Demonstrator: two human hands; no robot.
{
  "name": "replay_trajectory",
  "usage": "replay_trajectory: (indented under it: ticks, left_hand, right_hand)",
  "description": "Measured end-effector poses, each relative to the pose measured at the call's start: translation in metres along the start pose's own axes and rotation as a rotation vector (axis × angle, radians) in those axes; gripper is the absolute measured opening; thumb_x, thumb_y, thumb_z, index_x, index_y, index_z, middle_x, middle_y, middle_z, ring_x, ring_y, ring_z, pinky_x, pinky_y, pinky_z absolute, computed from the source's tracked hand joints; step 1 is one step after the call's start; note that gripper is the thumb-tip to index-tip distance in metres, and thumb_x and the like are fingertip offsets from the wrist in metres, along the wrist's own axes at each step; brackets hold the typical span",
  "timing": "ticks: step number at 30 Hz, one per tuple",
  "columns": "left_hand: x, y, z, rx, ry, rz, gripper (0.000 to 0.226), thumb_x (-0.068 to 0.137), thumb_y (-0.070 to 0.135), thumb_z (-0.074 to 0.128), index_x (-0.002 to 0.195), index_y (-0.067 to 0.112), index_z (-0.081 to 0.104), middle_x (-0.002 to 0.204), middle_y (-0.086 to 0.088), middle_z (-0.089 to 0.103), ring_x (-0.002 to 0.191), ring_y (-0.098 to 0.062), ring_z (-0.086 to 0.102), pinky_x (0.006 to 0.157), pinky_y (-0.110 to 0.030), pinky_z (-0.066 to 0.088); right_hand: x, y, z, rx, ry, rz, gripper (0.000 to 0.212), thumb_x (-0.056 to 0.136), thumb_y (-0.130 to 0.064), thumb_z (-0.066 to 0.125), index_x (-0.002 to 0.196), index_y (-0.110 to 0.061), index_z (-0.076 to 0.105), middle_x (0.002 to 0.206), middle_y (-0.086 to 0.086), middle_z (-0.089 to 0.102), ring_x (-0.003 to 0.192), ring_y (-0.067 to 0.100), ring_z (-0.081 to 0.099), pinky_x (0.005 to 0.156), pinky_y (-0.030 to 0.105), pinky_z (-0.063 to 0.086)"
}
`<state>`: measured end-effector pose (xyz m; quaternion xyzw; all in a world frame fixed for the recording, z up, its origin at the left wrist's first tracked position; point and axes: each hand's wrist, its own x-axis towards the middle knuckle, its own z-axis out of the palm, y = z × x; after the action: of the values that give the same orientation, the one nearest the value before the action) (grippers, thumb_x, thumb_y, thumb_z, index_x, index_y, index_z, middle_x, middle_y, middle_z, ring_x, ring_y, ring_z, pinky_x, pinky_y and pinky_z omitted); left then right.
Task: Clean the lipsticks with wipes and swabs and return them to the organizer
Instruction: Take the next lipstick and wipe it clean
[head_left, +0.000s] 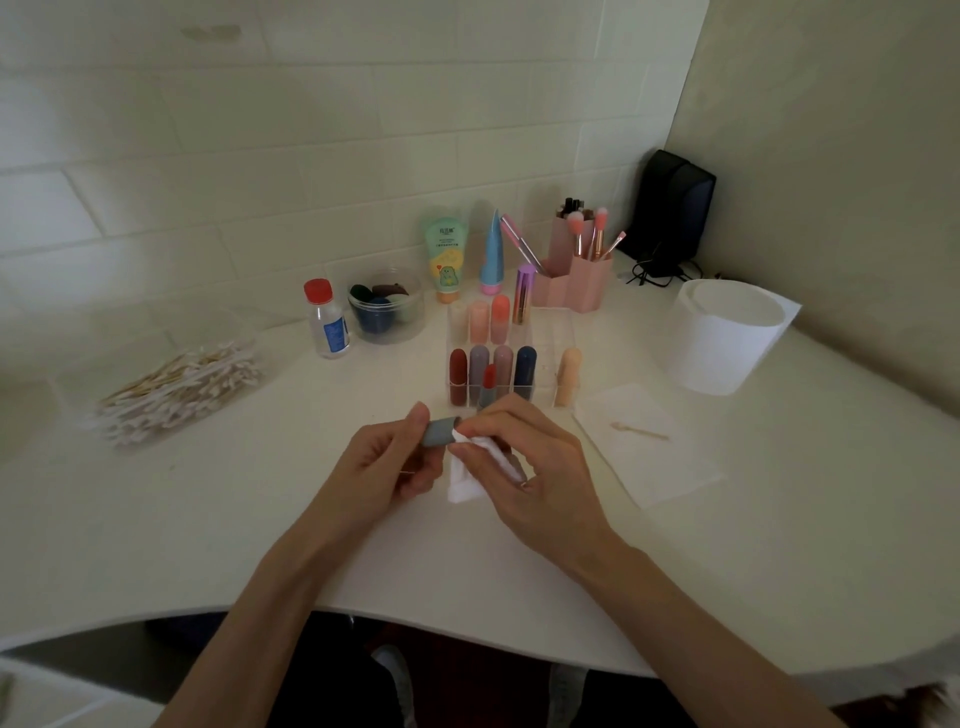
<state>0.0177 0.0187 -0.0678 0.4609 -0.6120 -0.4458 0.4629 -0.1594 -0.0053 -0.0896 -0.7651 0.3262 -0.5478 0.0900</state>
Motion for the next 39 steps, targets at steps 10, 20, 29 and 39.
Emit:
replay_trajectory:
  ticks: [10, 20, 29, 39]
  left_hand:
    - [-0.001, -0.004, -0.001, -0.118, 0.035, 0.133, 0.021, 0.099, 0.021, 0.059, 0.109, 0.006, 0.071, 0.081, -0.019, 0.060, 0.055, -0.022, 0.043, 0.049, -0.025, 0.034]
    - [0.000, 0.000, 0.002, -0.152, 0.016, 0.022, 0.043, 0.105, 0.029, 0.038, 0.075, 0.009, 0.060, 0.062, -0.007, 0.042, 0.052, -0.019, 0.036, 0.048, -0.021, 0.033]
    - [-0.002, -0.002, -0.002, -0.078, 0.048, 0.095, 0.024, 0.096, 0.023, 0.056, 0.106, 0.004, 0.065, 0.081, -0.008, 0.067, 0.049, -0.020, 0.048, 0.048, -0.026, 0.037]
    - [0.000, -0.005, -0.003, -0.036, 0.057, 0.062, 0.028, 0.098, 0.026, 0.055, 0.089, 0.003, 0.067, 0.071, -0.010, 0.059, 0.053, -0.021, 0.050, 0.048, -0.028, 0.035]
  right_hand:
    - [0.003, -0.002, -0.011, -0.001, -0.049, 0.037, 0.018, 0.093, -0.018, 0.074, 0.102, -0.002, 0.072, 0.094, 0.004, 0.067, 0.087, -0.006, 0.051, 0.084, 0.007, 0.042]
    - [-0.001, -0.001, -0.007, -0.007, -0.079, 0.054, 0.020, 0.092, -0.016, 0.075, 0.105, -0.001, 0.072, 0.097, 0.007, 0.068, 0.090, -0.005, 0.052, 0.086, 0.006, 0.042]
    - [0.002, -0.003, -0.011, -0.033, -0.037, 0.050, 0.017, 0.092, -0.017, 0.074, 0.102, -0.003, 0.072, 0.094, 0.005, 0.068, 0.091, -0.007, 0.050, 0.086, 0.005, 0.041]
    - [0.001, -0.002, -0.010, -0.024, -0.047, 0.055, 0.018, 0.093, -0.018, 0.073, 0.100, -0.001, 0.072, 0.095, 0.007, 0.067, 0.089, -0.004, 0.051, 0.087, 0.005, 0.041]
